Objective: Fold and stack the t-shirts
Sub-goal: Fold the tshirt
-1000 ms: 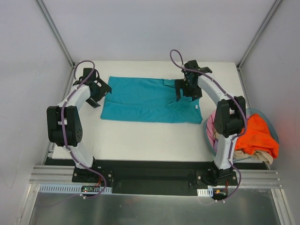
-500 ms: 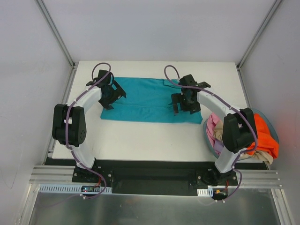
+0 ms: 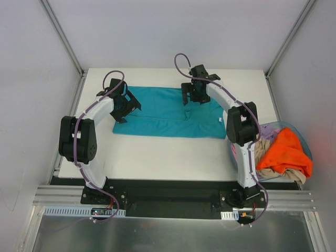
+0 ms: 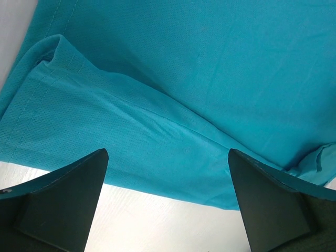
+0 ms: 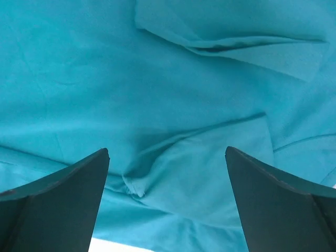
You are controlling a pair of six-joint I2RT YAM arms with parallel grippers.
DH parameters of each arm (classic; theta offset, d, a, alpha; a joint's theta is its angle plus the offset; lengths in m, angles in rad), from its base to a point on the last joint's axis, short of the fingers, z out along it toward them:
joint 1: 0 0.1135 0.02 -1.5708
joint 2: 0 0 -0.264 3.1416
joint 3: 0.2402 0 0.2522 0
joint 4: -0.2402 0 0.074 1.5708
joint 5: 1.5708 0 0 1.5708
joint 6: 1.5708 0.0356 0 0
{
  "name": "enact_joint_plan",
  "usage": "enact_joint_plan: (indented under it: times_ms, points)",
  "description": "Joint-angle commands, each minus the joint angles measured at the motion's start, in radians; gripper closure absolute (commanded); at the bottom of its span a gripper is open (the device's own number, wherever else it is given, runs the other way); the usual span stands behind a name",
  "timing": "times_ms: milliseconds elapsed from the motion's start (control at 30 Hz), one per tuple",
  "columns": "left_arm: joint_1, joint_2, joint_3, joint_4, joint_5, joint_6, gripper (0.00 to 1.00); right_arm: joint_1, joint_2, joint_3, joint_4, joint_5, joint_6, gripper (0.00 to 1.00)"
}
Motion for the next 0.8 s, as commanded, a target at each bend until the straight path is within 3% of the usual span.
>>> enact_joint_plan:
  times_ms: [0, 200, 433, 767]
  points:
    - [-0.002, 0.025, 0.047, 0.005, -0.008, 0.016, 0.01, 0.008, -0.141, -0.17, 0.014, -0.078, -0.009, 0.03]
    - [-0.004, 0.074, 0.048, 0.013, -0.003, 0.027, 0.01, 0.011, -0.384, -0.568, 0.162, -0.047, 0.025, 0.03]
    - [-0.004, 0.077, -0.039, 0.02, -0.02, -0.002, 0.01, 0.016, -0.363, -0.722, 0.191, -0.098, 0.074, 0.03]
    - [-0.002, -0.139, -0.39, 0.02, -0.052, -0.005, 0.0, 0.128, -0.569, -1.032, 0.183, -0.152, 0.143, 0.03]
